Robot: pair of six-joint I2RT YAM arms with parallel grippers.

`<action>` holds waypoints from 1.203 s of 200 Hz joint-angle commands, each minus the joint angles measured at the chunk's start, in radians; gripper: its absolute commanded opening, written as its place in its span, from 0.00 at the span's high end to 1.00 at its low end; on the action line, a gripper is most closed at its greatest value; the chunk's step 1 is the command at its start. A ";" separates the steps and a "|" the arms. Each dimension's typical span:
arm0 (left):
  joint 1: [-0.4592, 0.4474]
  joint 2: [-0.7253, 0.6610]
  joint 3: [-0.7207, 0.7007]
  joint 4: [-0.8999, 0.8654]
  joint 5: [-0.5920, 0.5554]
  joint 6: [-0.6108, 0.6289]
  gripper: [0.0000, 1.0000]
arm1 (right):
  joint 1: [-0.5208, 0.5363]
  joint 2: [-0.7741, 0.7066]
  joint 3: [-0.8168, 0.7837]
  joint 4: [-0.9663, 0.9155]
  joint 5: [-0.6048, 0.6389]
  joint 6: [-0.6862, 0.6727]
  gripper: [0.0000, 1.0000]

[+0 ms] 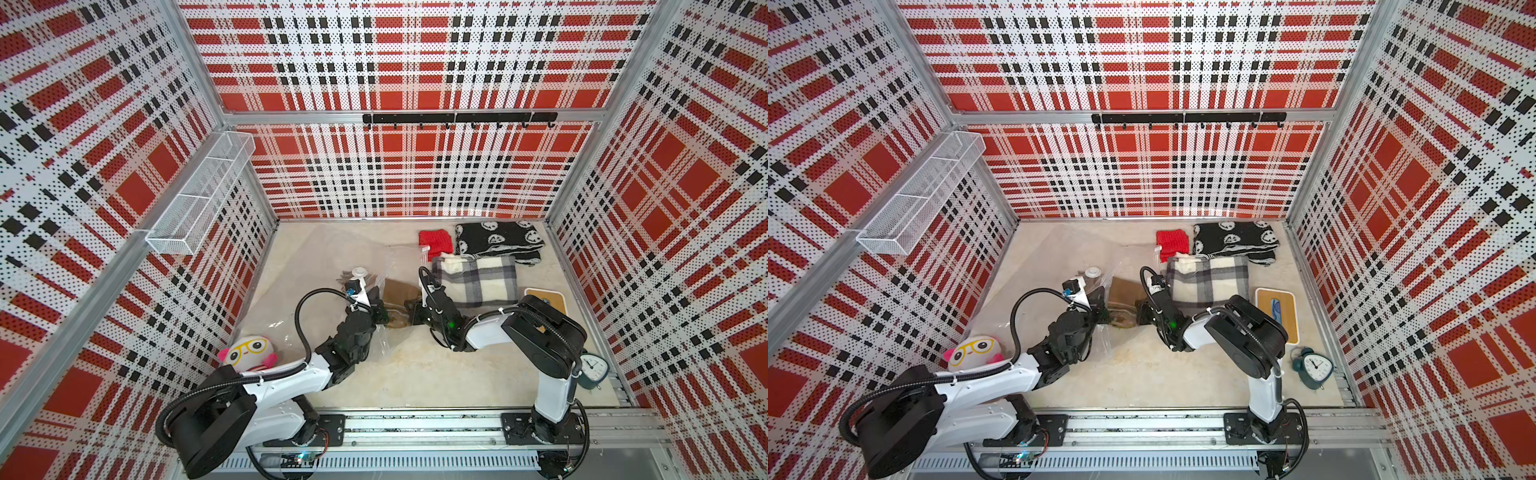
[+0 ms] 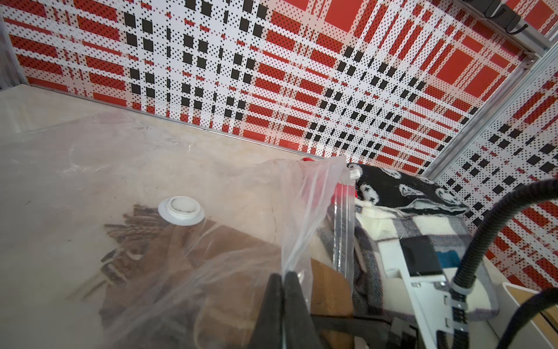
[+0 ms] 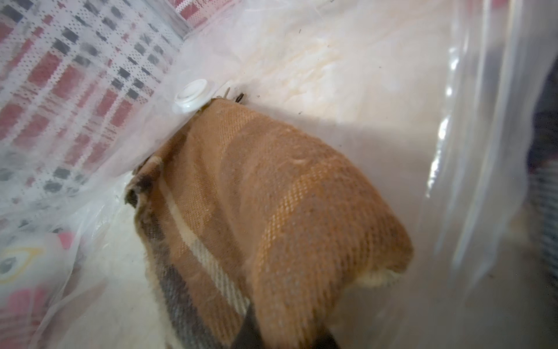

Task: Take the scarf out of the vacuum bag
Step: Adjust the scarf in the vacuum bag, then take out the scarf from the vacuum bag.

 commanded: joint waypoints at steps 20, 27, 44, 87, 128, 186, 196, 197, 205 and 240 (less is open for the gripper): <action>-0.044 -0.025 -0.055 0.034 -0.011 -0.022 1.00 | 0.012 -0.049 -0.004 0.037 -0.030 -0.022 0.41; -0.053 -0.031 -0.067 0.035 -0.019 -0.025 1.00 | 0.012 -0.071 -0.016 0.032 -0.014 -0.025 0.29; -0.068 -0.047 -0.094 0.037 -0.024 -0.037 1.00 | 0.012 -0.124 -0.033 -0.015 0.023 -0.032 0.08; -0.088 -0.038 -0.128 0.061 -0.022 -0.057 1.00 | 0.010 -0.156 -0.042 -0.076 0.063 -0.008 0.04; -0.096 -0.045 -0.143 0.068 -0.013 -0.066 1.00 | 0.010 -0.099 -0.046 -0.043 0.023 0.044 0.06; -0.111 -0.020 -0.145 0.085 -0.011 -0.070 1.00 | 0.029 0.024 0.011 0.035 -0.035 0.080 0.09; -0.116 -0.010 -0.143 0.091 -0.014 -0.070 1.00 | 0.033 0.046 0.029 0.038 -0.039 0.081 0.09; -0.116 -0.009 -0.143 0.091 -0.014 -0.070 1.00 | 0.033 0.049 0.031 0.038 -0.040 0.082 0.09; -0.119 -0.003 -0.142 0.096 -0.017 -0.069 1.00 | 0.034 0.068 0.046 0.044 -0.052 0.085 0.10; -0.119 0.008 -0.141 0.103 -0.021 -0.072 1.00 | 0.036 0.095 0.057 0.093 -0.059 0.090 0.36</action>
